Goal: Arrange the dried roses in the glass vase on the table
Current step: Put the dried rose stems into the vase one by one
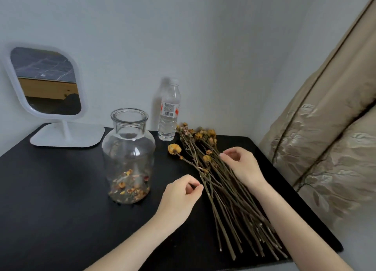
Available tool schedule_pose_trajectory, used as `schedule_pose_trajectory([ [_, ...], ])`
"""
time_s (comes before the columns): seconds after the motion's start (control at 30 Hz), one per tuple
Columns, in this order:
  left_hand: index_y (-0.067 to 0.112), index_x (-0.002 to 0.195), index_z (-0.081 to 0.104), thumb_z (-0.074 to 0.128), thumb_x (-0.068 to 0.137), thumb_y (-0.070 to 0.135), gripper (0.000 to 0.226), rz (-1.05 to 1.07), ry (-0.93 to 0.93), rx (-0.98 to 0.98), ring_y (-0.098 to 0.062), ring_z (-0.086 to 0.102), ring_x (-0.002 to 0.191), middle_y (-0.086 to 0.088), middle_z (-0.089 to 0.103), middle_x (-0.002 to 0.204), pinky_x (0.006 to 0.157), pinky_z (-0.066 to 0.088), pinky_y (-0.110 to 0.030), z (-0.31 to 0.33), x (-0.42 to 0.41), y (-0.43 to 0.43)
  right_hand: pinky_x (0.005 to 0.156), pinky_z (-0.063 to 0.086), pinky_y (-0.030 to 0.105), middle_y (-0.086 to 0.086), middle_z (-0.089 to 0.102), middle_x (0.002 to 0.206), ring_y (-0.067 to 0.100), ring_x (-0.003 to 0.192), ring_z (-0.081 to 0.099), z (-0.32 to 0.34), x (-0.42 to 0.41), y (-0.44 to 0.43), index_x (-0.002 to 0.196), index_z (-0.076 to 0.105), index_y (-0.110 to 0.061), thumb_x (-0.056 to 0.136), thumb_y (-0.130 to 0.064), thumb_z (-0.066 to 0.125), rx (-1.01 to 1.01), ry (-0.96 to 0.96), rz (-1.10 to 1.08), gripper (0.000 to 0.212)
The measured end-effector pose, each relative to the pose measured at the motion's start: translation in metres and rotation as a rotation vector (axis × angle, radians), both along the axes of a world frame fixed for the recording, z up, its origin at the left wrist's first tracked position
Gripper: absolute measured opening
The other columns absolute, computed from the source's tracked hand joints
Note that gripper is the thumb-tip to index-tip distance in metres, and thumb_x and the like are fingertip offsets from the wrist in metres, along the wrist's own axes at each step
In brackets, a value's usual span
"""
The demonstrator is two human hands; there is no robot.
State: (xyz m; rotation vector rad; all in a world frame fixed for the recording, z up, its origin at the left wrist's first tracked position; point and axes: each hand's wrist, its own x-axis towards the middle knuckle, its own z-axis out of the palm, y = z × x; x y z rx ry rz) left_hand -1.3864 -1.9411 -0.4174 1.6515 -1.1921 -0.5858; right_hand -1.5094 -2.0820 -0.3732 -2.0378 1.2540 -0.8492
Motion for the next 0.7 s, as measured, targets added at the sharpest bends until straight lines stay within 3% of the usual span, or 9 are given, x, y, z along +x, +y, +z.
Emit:
schedule_pose_trajectory([
  [0.1,0.021,0.083,0.064,0.056,0.089,0.029,0.013,0.015,0.041,0.055,-0.008,0.053,0.062,0.007,0.055,0.064,0.063,0.045,-0.024,-0.001,-0.005,-0.033,0.056,0.035,0.01,-0.01,0.061,0.08,0.002,0.074,0.056,-0.01,-0.013,-0.012,0.095,0.069,-0.018,0.085,-0.032,0.067,0.009,0.202,0.008,0.018],
  [0.23,0.011,0.082,0.072,0.057,0.089,0.03,0.025,0.09,0.068,0.11,-0.014,0.057,0.066,-0.004,0.065,0.071,0.066,0.045,-0.028,-0.005,-0.007,-0.055,0.052,0.034,0.012,-0.01,0.059,0.075,0.003,0.067,0.054,-0.017,-0.011,-0.017,0.088,0.066,-0.023,0.081,-0.039,0.068,0.033,0.341,0.087,0.017],
  [0.37,0.016,0.079,0.074,0.06,0.086,0.037,0.026,0.132,0.14,0.178,-0.009,0.058,0.067,0.004,0.064,0.067,0.062,0.043,-0.025,-0.012,-0.01,-0.063,0.053,0.035,0.013,-0.011,0.056,0.072,0.002,0.064,0.052,-0.021,-0.004,-0.021,0.083,0.063,-0.023,0.081,-0.037,0.069,0.032,0.399,0.162,0.015],
  [0.5,0.003,0.082,0.073,0.062,0.082,0.041,0.039,0.18,0.176,0.207,-0.013,0.056,0.067,-0.008,0.067,0.079,0.063,0.042,-0.026,-0.016,-0.011,-0.07,0.053,0.036,0.014,-0.009,0.058,0.07,0.003,0.062,0.053,-0.023,-0.002,-0.023,0.081,0.065,-0.022,0.085,-0.033,0.066,0.021,0.377,0.18,0.012],
  [0.6,0.01,0.074,0.074,0.064,0.082,0.039,0.032,0.191,0.199,0.218,-0.009,0.051,0.054,0.003,0.062,0.055,0.055,0.04,-0.026,-0.013,-0.01,-0.075,0.054,0.036,0.012,-0.008,0.06,0.07,0.004,0.062,0.053,-0.022,-0.006,-0.023,0.086,0.069,-0.018,0.087,-0.032,0.064,-0.008,0.301,0.156,0.015],
  [0.7,0.013,0.07,0.074,0.066,0.082,0.036,0.027,0.183,0.224,0.247,-0.005,0.037,0.034,0.009,0.036,0.024,0.048,0.033,-0.023,-0.01,-0.011,-0.078,0.051,0.033,0.008,-0.01,0.057,0.064,0.002,0.057,0.051,-0.019,-0.011,-0.023,0.084,0.069,-0.018,0.087,-0.031,0.063,-0.045,0.208,0.14,0.015],
])
